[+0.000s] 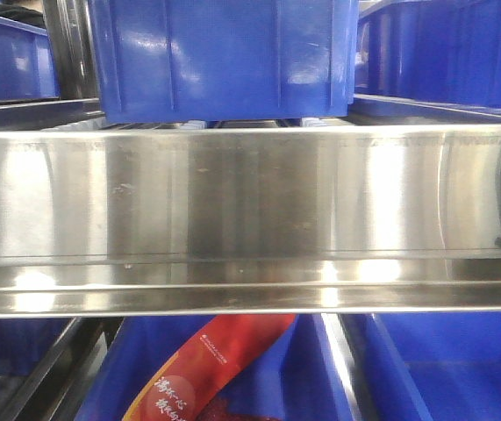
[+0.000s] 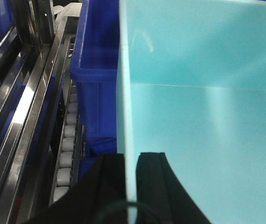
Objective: Fetch blue bin and place on conveyor start
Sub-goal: 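Pull the held bin back with both grippers, clear of the shelf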
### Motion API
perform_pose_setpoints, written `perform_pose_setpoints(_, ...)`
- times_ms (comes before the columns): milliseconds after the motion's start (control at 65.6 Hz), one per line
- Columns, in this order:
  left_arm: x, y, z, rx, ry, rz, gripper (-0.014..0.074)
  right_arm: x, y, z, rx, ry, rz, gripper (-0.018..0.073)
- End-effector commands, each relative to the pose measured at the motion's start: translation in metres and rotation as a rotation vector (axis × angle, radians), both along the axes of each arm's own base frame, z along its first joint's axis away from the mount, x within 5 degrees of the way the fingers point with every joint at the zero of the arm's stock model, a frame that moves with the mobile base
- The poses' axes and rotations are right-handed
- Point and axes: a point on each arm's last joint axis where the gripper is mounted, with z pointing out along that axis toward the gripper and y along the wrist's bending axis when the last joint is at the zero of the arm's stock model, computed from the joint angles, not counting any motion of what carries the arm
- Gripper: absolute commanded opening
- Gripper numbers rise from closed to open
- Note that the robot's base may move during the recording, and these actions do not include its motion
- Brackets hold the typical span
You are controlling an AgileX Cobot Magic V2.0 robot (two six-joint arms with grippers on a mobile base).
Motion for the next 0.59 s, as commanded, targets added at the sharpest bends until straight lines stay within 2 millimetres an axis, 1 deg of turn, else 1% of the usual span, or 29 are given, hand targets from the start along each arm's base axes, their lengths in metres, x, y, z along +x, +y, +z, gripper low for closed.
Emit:
perform_pose_setpoints(0,-0.0013,-0.0021,0.0089,-0.015,-0.058,-0.032,-0.0111,-0.0022,-0.0018,0.0098,-0.002,-0.066,0.012,-0.0162)
perform_pose_setpoints(580,-0.0013,-0.0021,0.0089,-0.015,-0.058,-0.032,-0.0111,-0.0022,-0.0018,0.0098,-0.002,-0.066,0.012,-0.0162)
